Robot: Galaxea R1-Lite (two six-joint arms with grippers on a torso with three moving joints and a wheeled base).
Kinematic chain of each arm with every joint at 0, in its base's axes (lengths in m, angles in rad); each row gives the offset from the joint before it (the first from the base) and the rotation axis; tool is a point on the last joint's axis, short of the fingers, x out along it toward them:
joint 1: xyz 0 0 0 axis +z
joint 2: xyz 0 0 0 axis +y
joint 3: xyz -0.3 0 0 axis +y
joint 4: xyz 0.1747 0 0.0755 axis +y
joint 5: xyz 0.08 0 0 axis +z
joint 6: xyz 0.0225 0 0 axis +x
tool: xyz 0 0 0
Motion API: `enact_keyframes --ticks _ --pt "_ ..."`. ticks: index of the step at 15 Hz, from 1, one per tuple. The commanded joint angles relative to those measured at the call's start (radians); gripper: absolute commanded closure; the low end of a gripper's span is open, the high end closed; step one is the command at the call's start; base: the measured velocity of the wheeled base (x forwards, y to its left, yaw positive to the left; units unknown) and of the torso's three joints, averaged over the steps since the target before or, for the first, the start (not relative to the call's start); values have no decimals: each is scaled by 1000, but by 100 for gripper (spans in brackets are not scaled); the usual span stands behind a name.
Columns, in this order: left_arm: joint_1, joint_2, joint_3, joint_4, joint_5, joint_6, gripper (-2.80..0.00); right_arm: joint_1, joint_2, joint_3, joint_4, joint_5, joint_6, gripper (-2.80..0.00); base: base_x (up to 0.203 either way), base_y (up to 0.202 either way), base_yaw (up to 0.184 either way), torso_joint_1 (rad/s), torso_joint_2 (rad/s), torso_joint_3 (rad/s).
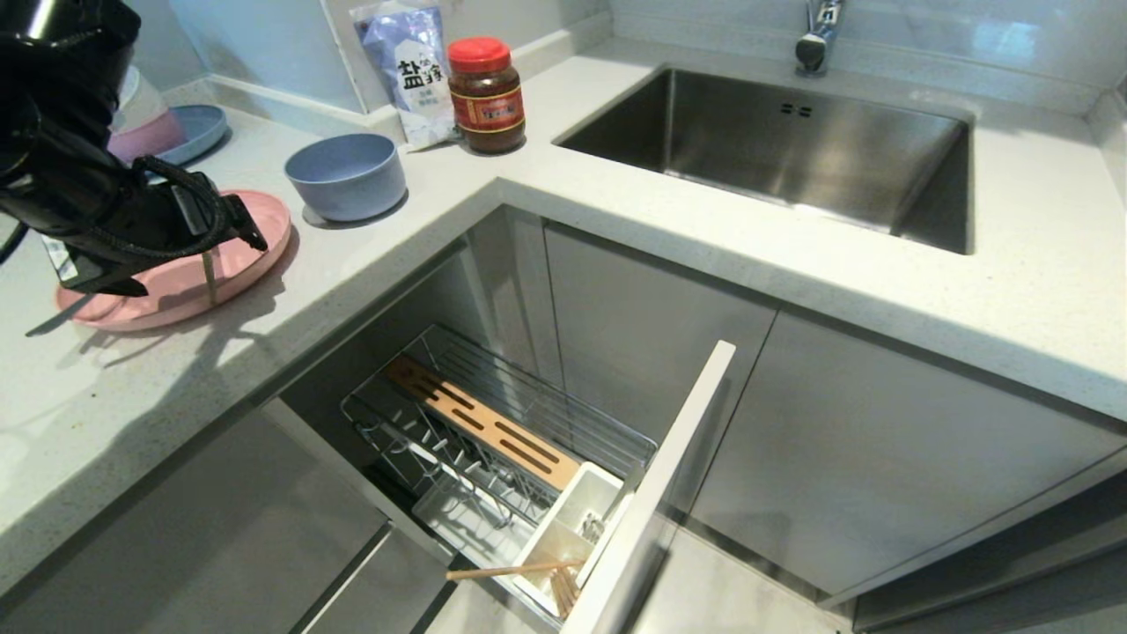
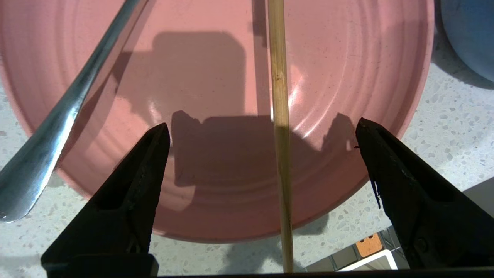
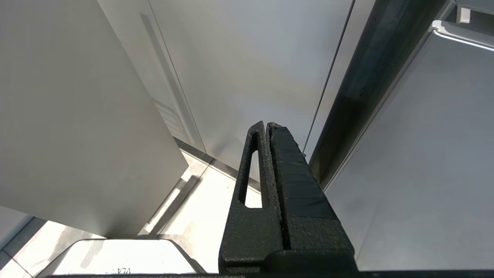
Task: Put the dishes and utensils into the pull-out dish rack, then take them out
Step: Pick up the chopsticks and place it in the cupboard
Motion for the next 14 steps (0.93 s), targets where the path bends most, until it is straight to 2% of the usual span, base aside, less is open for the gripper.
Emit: enact_keyframes --ticks 1,7,8,14 --pt "0 10 0 5 2 -3 -280 0 -4 2 -1 0 0 0 0 0 0 0 0 0" --pt "0 10 2 3 2 -3 -280 1 -4 2 -1 0 0 0 0 0 0 0 0 0" --pt "0 10 2 3 2 -5 0 1 -4 2 -1 0 0 0 0 0 0 0 0 0" --pt "0 4 0 -4 2 -5 0 0 -4 2 -1 0 0 0 0 0 0 0 0 0"
